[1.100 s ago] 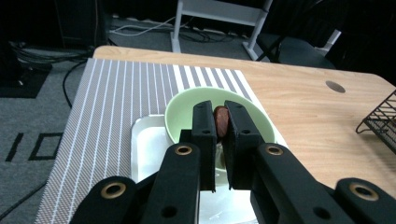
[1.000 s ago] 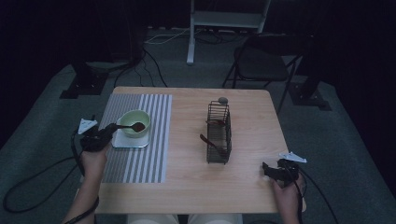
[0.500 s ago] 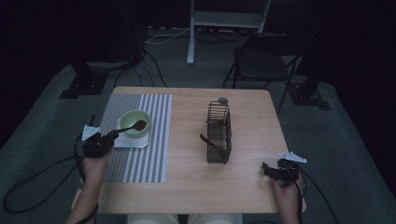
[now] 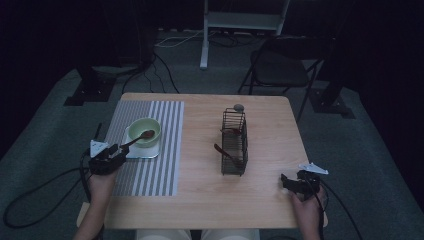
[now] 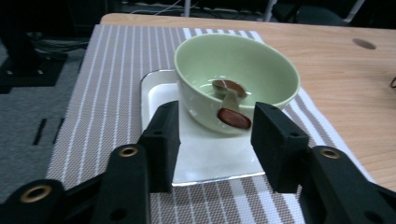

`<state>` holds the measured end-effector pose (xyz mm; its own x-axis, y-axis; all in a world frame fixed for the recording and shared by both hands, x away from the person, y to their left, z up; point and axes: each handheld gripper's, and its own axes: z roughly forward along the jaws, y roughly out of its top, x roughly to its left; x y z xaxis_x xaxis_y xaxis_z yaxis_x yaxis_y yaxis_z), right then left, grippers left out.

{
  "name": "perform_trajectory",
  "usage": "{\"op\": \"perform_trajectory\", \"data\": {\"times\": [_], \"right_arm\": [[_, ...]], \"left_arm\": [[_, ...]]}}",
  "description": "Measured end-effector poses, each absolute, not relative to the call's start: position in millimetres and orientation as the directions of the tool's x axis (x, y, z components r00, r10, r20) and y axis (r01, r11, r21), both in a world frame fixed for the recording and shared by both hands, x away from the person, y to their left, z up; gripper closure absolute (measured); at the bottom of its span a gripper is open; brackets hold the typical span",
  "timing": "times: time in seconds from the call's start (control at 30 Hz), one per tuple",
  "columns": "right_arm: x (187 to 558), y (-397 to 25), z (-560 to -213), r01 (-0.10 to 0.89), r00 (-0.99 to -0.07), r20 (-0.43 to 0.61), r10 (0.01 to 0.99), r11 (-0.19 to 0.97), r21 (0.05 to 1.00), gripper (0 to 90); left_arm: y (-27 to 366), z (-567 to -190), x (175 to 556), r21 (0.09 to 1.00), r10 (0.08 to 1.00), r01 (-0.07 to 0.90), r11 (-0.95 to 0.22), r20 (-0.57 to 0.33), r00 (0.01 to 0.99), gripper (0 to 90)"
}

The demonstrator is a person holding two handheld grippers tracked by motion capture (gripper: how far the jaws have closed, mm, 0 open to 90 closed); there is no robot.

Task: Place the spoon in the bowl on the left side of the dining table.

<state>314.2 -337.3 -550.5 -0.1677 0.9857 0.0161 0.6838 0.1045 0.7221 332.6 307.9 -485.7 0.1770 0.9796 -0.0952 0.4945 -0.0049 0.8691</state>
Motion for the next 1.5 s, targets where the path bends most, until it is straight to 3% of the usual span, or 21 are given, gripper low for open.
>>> {"op": "perform_trajectory", "data": {"times": [0.17,0.27,0.3,0.37,0.43,0.6,0.7,1.23,1.5], "right_arm": [[314,-337,-551,0.684,-0.168,0.016,0.986,0.104,0.722,13.4],[314,-337,-550,0.684,-0.168,0.016,0.986,0.104,0.722,13.4],[314,-337,-551,0.684,-0.168,0.016,0.986,0.105,0.722,13.4],[314,-337,-550,0.684,-0.168,0.016,0.986,0.104,0.722,13.4],[314,-337,-551,0.684,-0.168,0.016,0.986,0.104,0.722,13.4],[314,-337,-551,0.684,-0.168,0.016,0.986,0.104,0.722,13.4],[314,-337,-550,0.684,-0.167,0.017,0.986,0.103,0.722,13.4],[314,-337,-550,0.685,-0.167,0.017,0.986,0.103,0.721,13.4],[314,-337,-550,0.684,-0.167,0.017,0.986,0.104,0.722,13.4]], "left_arm": [[307,-488,326,0.852,0.983,0.524,-0.006,-0.089,0.157,30.7],[308,-491,320,0.847,0.982,0.531,-0.005,-0.097,0.163,26.0],[309,-491,320,0.844,0.982,0.537,-0.005,-0.098,0.163,16.8],[309,-493,317,0.834,0.981,0.552,-0.013,-0.096,0.168,16.2],[310,-495,314,0.82,0.981,0.571,-0.03,-0.085,0.174,9.5],[312,-500,304,0.818,0.98,0.574,-0.039,-0.081,0.181,9.3],[313,-504,298,0.805,0.98,0.591,-0.053,-0.073,0.187,2.0],[321,-523,257,0.843,0.985,0.535,-0.057,-0.041,0.169,2.1],[324,-531,241,0.843,0.981,0.537,-0.03,-0.078,0.178,2.1]]}}
